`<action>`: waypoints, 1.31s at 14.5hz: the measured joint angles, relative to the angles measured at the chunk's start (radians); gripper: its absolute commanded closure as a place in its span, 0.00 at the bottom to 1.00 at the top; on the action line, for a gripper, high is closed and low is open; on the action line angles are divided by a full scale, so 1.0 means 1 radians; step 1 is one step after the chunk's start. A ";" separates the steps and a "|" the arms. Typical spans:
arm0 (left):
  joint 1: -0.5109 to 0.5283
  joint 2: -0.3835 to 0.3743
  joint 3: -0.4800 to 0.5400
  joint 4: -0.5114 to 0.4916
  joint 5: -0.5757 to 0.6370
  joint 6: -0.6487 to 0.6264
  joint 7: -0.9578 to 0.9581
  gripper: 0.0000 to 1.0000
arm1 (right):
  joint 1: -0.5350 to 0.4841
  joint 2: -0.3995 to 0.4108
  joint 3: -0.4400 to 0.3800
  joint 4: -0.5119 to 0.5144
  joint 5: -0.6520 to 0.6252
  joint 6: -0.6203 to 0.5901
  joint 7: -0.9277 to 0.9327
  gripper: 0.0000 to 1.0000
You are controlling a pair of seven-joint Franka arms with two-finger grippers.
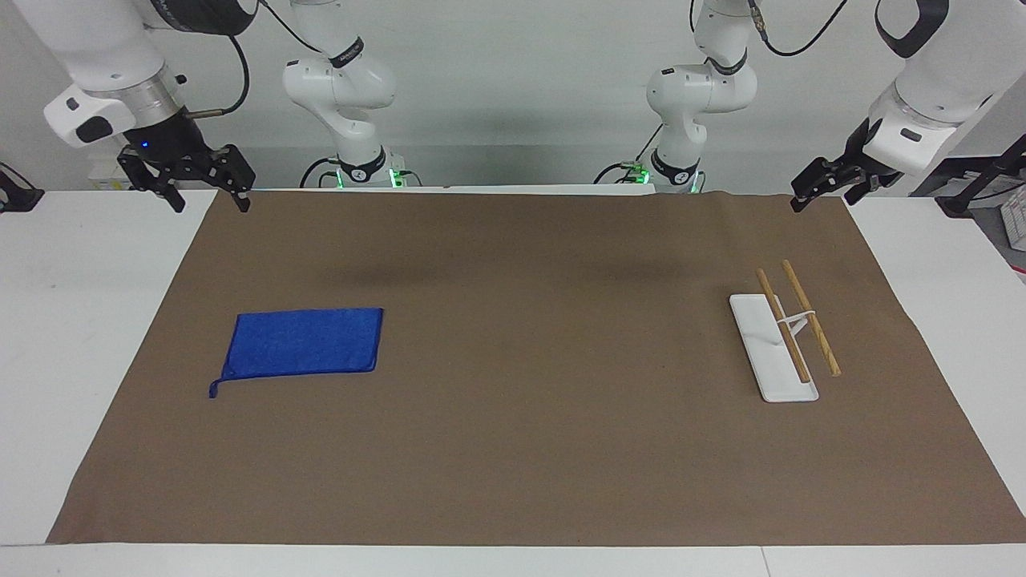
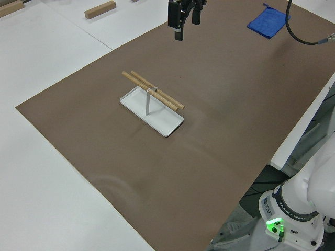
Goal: Right arm passes towel to left arm to hang
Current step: 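Lower the right gripper onto the blue towel's edge and close it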
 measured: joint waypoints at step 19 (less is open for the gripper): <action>0.000 0.000 0.000 0.000 0.000 0.000 0.000 0.00 | 0.000 0.203 -0.045 -0.499 0.044 0.775 -0.258 0.01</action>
